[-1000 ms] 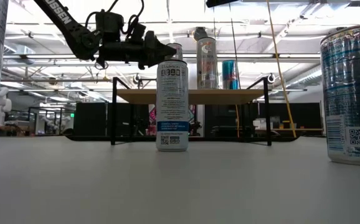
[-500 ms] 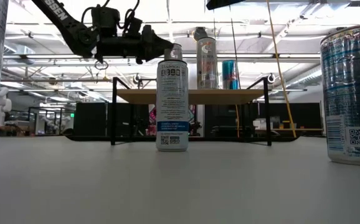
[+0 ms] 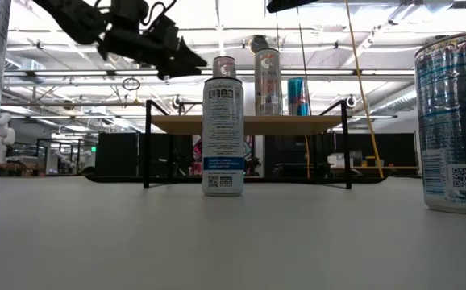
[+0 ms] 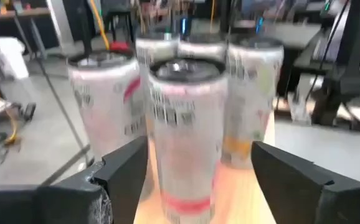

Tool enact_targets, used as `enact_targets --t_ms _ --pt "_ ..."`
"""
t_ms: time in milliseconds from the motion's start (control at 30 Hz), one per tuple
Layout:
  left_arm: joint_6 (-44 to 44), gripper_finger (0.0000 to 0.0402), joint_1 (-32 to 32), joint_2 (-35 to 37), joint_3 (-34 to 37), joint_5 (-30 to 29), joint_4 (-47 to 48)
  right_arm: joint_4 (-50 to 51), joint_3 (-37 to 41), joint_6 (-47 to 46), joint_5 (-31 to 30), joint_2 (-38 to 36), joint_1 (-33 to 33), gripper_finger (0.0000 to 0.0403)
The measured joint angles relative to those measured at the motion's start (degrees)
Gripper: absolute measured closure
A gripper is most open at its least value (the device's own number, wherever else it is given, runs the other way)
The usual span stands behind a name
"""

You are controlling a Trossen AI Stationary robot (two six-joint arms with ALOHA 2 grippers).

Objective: Place canned beverage on shelf
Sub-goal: Put the top white pink soda can on the shelf aligned with the other white pink soda can

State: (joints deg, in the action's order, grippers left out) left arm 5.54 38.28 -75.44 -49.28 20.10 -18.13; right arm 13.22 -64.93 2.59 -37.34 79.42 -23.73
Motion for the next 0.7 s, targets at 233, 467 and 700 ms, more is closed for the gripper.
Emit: enact_targets --t_ms 233,467,700 --pt "6.89 0.0175 -4.95 2.45 0.04 -0.26 12.42 -0.12 0.0 0.66 -0.02 0.0 0.13 0.0099" --pt "7.34 0.025 -8.52 -2.38 0.02 -7.08 8.18 -1.5 0.0 1.74 -0.07 0.0 0.87 0.0099" --pt "7.1 0.0293 -8.79 -5.71 0.02 -11.54 3.14 -1.56 0.0 0.93 -0.06 0.0 0.85 0.0099"
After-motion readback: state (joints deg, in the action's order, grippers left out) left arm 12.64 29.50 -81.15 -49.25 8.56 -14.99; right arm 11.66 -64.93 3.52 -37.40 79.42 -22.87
